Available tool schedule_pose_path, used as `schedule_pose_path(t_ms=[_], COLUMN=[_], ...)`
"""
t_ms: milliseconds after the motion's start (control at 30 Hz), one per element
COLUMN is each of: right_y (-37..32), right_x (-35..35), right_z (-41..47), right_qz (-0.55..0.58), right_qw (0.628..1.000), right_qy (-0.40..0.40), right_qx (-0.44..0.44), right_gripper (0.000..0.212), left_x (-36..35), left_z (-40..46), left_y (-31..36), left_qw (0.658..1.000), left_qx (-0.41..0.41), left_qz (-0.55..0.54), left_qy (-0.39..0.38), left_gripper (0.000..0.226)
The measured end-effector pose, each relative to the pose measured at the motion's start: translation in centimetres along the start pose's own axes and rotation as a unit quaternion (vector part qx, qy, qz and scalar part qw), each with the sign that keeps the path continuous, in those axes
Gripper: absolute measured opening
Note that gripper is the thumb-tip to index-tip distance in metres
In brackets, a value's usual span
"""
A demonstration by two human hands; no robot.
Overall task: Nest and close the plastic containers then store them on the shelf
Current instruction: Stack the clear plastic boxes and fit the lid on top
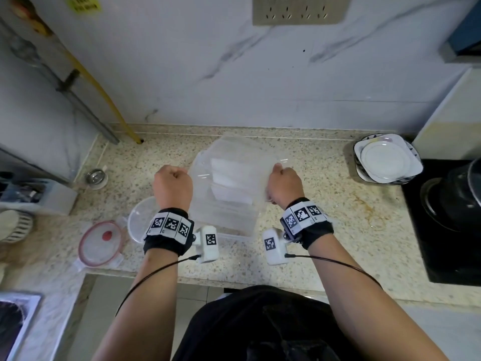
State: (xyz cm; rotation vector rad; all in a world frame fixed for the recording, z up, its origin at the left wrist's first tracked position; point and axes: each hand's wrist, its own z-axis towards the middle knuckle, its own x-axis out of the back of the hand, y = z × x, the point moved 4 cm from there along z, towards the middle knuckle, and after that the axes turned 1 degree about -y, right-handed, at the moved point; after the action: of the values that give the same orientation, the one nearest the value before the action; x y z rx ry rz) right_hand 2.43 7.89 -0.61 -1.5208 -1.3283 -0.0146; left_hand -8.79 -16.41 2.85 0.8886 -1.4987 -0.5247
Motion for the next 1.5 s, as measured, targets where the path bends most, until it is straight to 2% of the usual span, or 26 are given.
schedule_pose_path(t_ms=[167, 333, 500, 667, 800, 1033, 1200, 1367, 1500], right_y=[0.6, 1.5, 2.8, 4.6, 5.9, 7.3, 7.1, 6.5, 5.8], right_x=[-2.0, -2.6, -2.1, -0.2, 1.0, 1.1, 2.1, 2.6, 2.2], right_z=[-0.2, -0.3, -0.2, 0.5, 1.2, 0.9, 1.3, 2.3, 2.5], right_qz=[-0.013, -0.021, -0.04, -0.075, -0.098, -0.094, -0.015, 0.107, 0.155], right_qw=[1.0, 0.999, 0.999, 0.993, 0.988, 0.987, 0.994, 0.993, 0.987], right_qy=[-0.024, -0.024, 0.01, 0.056, 0.082, 0.071, 0.084, 0.022, -0.032], right_qx=[-0.008, -0.016, -0.029, -0.067, -0.086, -0.113, -0.069, -0.033, -0.011], right_gripper=[0.058, 0.055, 0.055, 0.06, 0.058, 0.052, 0.027, 0.015, 0.02], left_x=[0.2, -0.7, -2.3, -5.5, -7.2, -8.5, -9.2, -9.0, -8.4], left_z=[0.0, -0.2, -0.7, -2.4, -3.5, -3.9, -3.8, -2.8, -2.2], left_y=[-1.7, -2.9, -2.7, -2.8, -3.0, -3.8, -4.3, -4.4, -3.6], left_qw=[0.999, 0.993, 0.984, 0.957, 0.944, 0.937, 0.94, 0.945, 0.972], left_qx=[-0.004, -0.009, -0.034, -0.052, -0.056, -0.044, -0.034, -0.034, -0.027], left_qz=[0.037, 0.095, 0.133, 0.178, 0.178, 0.205, 0.192, 0.183, 0.107], left_qy=[-0.013, -0.075, -0.115, -0.224, -0.271, -0.28, -0.279, -0.27, -0.209], left_gripper=[0.029, 0.027, 0.021, 0.016, 0.017, 0.018, 0.018, 0.01, 0.025])
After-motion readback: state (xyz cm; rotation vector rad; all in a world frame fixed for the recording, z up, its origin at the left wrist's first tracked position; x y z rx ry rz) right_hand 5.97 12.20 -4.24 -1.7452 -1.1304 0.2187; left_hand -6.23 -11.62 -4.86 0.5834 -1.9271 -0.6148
